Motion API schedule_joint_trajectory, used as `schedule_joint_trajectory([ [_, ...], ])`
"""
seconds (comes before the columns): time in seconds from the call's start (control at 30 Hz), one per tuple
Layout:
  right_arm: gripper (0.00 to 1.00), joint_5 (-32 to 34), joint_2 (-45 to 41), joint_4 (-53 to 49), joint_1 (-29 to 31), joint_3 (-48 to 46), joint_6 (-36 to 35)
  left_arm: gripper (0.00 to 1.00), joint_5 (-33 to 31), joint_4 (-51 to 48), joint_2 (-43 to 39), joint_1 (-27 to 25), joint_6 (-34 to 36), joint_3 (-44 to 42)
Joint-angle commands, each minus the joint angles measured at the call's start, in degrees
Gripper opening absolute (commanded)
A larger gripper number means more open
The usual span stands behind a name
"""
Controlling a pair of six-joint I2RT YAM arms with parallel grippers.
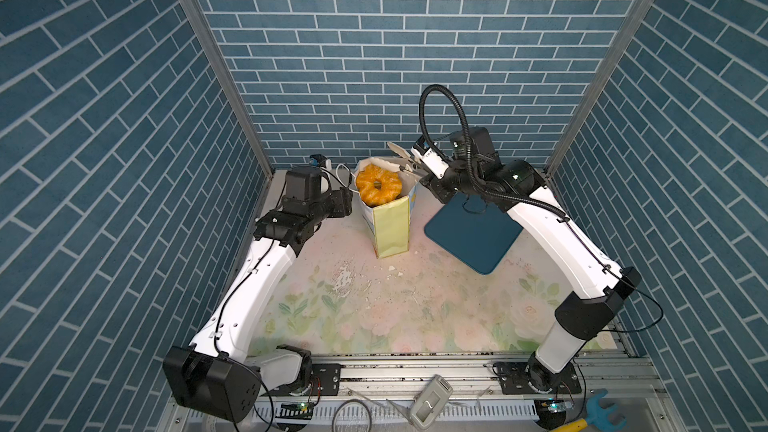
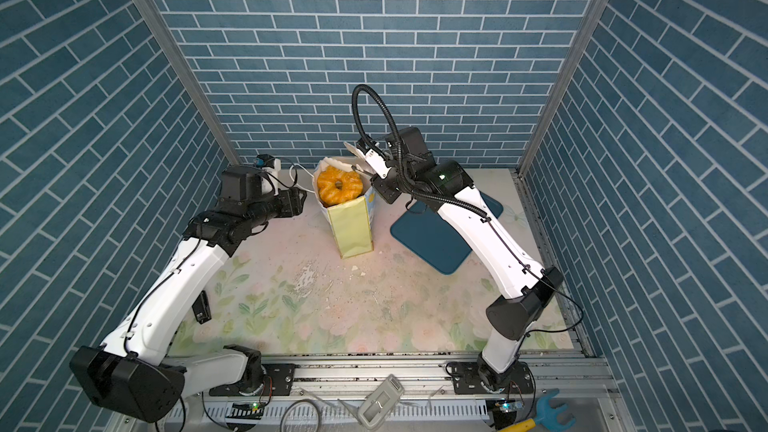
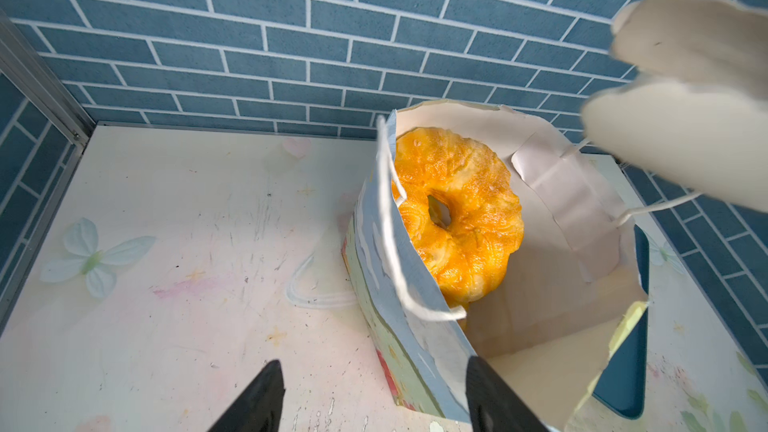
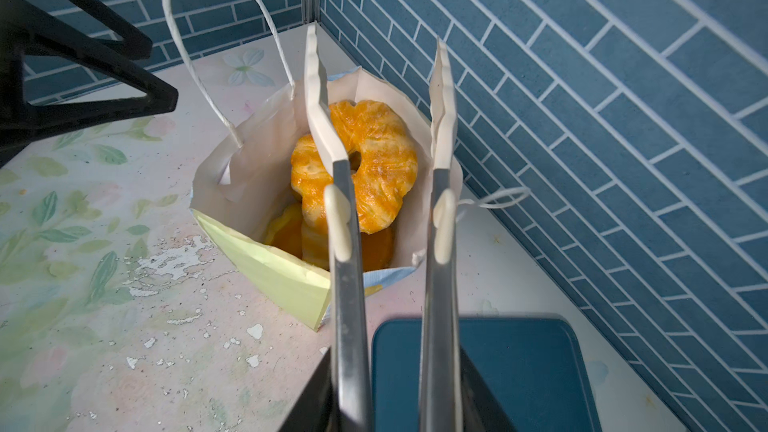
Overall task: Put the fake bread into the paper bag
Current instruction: 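Withdraw the empty right tongs from the bag over the tray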
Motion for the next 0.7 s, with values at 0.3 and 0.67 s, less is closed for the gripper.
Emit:
schedule_joint_trajectory([
  [0.3, 0.4, 11.8, -17.8, 5.2, -7.3, -18.5, 10.1, 0.71, 0.6, -0.8, -1.6, 2.3, 0.9, 0.7],
  [0.67, 0.41, 14.2, -13.4, 9.4, -9.8, -31.7, 17.8, 0.71, 0.5, -0.9, -1.5, 2.2, 0.9, 1.0],
])
